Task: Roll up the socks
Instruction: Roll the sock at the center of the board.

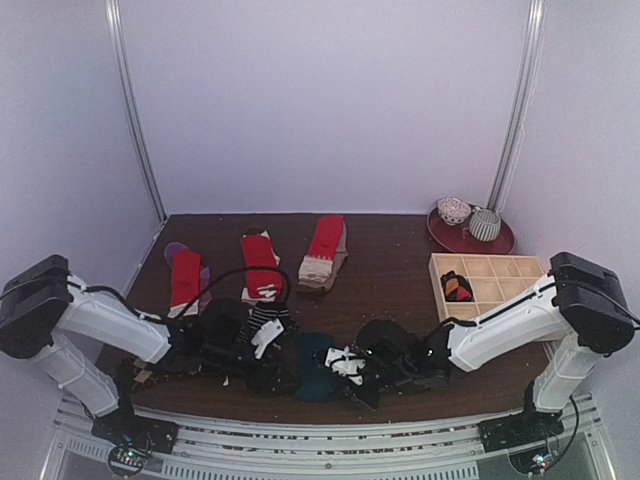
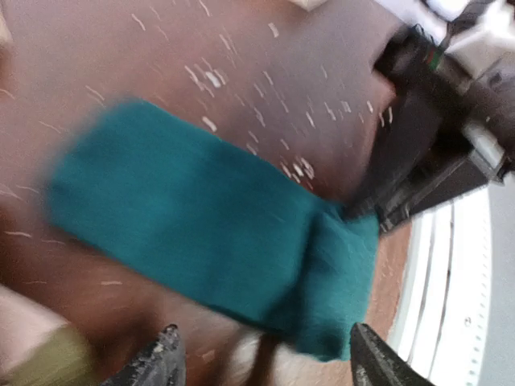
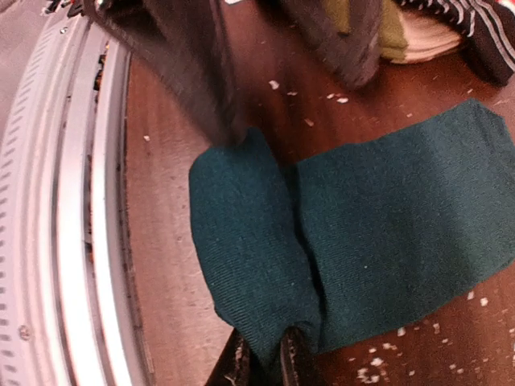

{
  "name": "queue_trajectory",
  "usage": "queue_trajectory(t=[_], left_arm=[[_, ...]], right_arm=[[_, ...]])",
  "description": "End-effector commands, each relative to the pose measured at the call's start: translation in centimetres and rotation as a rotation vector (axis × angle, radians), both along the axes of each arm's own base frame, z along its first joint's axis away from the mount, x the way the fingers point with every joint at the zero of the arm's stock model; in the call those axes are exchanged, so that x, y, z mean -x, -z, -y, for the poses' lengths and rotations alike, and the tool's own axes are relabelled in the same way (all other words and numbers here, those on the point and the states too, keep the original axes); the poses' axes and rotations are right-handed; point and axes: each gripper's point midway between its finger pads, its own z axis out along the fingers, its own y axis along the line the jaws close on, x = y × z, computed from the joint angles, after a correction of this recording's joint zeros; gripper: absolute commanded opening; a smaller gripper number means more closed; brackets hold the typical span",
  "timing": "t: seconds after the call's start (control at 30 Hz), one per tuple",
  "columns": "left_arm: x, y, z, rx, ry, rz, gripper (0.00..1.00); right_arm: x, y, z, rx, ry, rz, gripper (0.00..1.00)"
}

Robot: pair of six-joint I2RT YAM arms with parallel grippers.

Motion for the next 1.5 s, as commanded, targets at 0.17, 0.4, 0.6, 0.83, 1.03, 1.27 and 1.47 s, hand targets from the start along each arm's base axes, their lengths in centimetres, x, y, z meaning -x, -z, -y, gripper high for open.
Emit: queue_trajectory(t=[0.17,0.4,0.6,0.83,1.03,1.27,1.47], left_arm=[[-0.6,-7.9,0.7,0.18,0.027,0.482,0.71],[2.6,-4.3,2.9,0.13,0.162,0.432,0.66],[3.1,-2.0,3.1,0.096,0.173,0.399,0.63],[3.1,0.3,3.5,0.053,0.167,0.361,0.45],[3.3,1.4,3.8,0.034,0.172,0.322,0.14],[3.6,2.9,2.9,-0.007,0.11,0.183,0.0],[5.1,6.2,1.1,-0.069,0.055,-0.062,0.0]], right_arm=[[2.8,3.1,4.0,0.243,0.131,-0.611,0.12],[1.7,3.9,3.8,0.262,0.189,-0.716,0.12],[1.4,4.7,4.1,0.291,0.209,-0.725,0.12],[1.2,5.2,4.3,0.301,0.219,-0.73,0.12],[1.0,5.2,4.3,0.285,0.225,-0.721,0.13],[-1.8,1.9,3.2,0.139,0.22,-0.523,0.33],[-3.6,-7.1,2.9,-0.251,0.095,0.003,0.44]])
